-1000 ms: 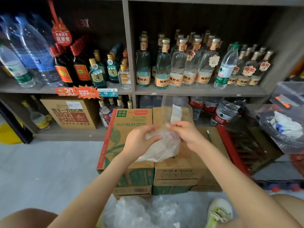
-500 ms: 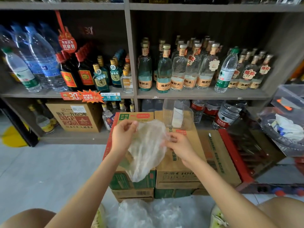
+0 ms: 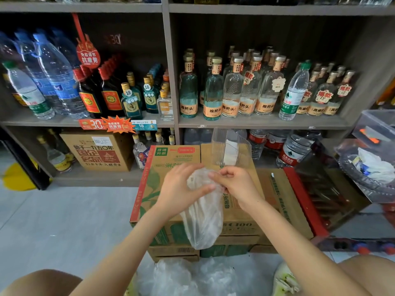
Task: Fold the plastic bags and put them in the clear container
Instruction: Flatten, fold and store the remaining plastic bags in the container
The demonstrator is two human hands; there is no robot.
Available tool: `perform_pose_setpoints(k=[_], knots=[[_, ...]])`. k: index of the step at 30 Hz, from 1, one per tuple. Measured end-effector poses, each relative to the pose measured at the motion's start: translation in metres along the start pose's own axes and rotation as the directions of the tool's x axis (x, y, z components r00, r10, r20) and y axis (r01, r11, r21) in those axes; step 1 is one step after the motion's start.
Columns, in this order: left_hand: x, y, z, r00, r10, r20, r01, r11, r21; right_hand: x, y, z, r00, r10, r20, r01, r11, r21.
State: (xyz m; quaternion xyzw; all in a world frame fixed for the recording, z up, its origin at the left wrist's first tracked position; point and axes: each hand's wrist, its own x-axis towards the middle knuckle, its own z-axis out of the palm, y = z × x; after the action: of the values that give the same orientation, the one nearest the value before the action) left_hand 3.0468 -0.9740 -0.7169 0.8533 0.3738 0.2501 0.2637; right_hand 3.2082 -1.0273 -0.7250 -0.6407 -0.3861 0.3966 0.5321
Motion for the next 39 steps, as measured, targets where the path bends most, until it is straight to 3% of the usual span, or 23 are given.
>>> perform_pose_setpoints(k=[9,12,15,18,22,24,29,33,39], knots=[[-0.002,-0.016,0.012,0.988,-0.145,-0.061,0.135,0.98,-0.148,-0.003,-0.008,-0.023,0.973,0.083,0.216,-0.098,0.993,0.06],[0.001,-0.022,0.007,0.986,-0.159,-0.047,0.15,0.976,-0.159,-0.003,-0.009,-0.026,0.987,0.058,0.153,-0.057,0.998,-0.01],[0.004,-0.024,0.003,0.996,-0.086,0.008,0.087,0.989,-0.117,-0.004,-0.009,-0.022,0.997,-0.009,0.073,0.016,0.995,-0.096],[0.006,-0.015,0.005,0.996,-0.014,0.089,0.024,0.993,-0.119,-0.005,-0.009,-0.014,0.994,-0.054,0.095,0.066,0.989,-0.13],[0.009,-0.007,0.015,0.999,-0.052,-0.009,0.05,0.987,-0.151,-0.008,-0.011,-0.01,0.993,-0.098,0.064,0.101,0.994,-0.049],[0.009,-0.009,0.015,0.993,-0.112,-0.032,0.099,0.954,-0.283,-0.009,-0.005,-0.013,0.993,-0.1,0.063,0.107,0.987,-0.121],[0.008,-0.01,0.008,0.967,-0.255,-0.009,0.2,0.778,-0.595,-0.013,0.021,-0.018,0.974,0.015,0.227,0.059,0.947,-0.317],[0.007,-0.023,0.002,0.934,-0.358,-0.01,0.254,0.682,-0.686,-0.014,0.027,-0.018,0.983,-0.036,0.182,0.089,0.952,-0.293],[-0.002,-0.038,-0.01,0.886,-0.462,-0.022,0.305,0.619,-0.724,-0.016,0.026,-0.028,0.991,-0.121,0.052,0.131,0.948,-0.291]])
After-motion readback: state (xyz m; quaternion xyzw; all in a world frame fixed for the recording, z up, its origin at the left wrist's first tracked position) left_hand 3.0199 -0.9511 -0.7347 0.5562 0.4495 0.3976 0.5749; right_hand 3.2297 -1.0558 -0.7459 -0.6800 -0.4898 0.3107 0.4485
